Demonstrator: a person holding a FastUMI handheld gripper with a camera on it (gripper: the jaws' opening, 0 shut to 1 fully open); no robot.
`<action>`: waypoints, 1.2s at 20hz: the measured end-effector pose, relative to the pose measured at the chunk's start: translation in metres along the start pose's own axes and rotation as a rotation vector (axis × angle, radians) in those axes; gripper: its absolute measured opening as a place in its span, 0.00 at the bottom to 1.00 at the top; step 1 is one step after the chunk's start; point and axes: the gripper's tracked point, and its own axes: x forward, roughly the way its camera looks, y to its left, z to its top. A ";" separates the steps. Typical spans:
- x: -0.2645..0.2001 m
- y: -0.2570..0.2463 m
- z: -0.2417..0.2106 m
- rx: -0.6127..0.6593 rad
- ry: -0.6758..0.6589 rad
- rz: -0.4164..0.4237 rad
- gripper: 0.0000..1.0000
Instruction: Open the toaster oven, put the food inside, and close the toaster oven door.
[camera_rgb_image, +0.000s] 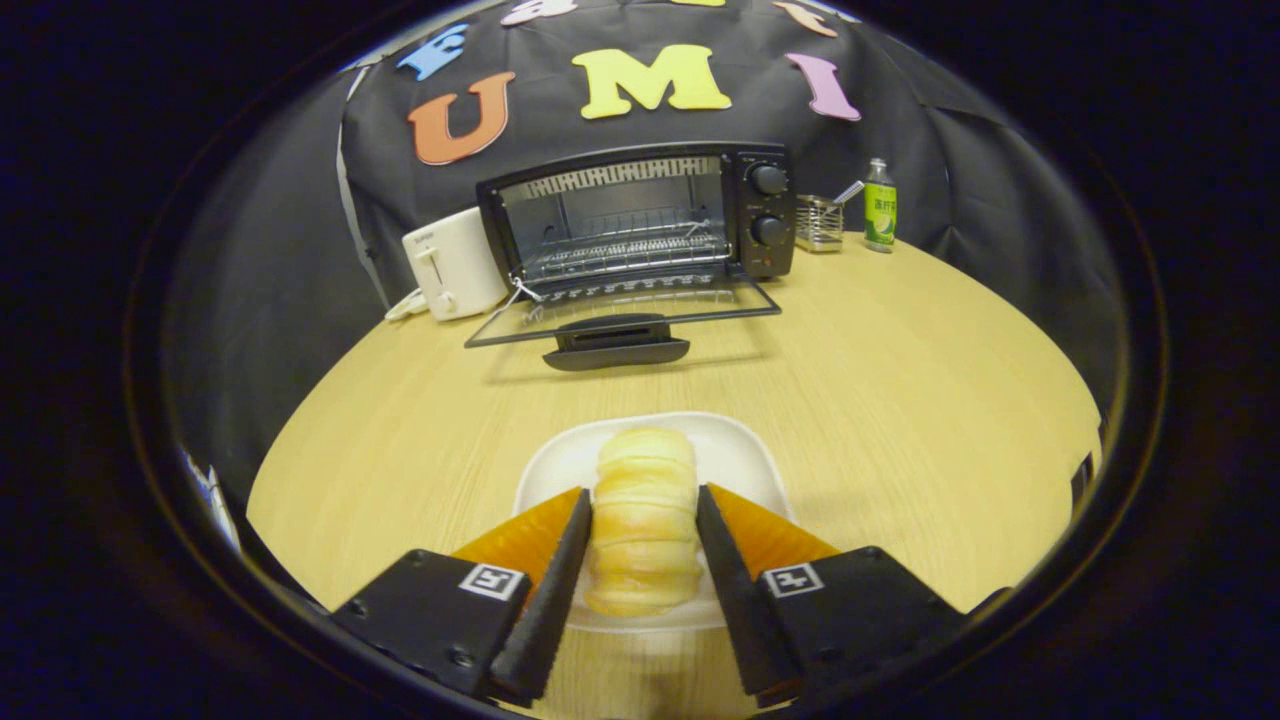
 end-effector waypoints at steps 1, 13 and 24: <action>-0.003 0.003 0.001 0.013 -0.006 0.020 0.73; -0.025 0.029 0.070 0.494 -0.185 0.436 0.67; 0.019 0.038 0.153 0.674 -0.242 0.654 0.66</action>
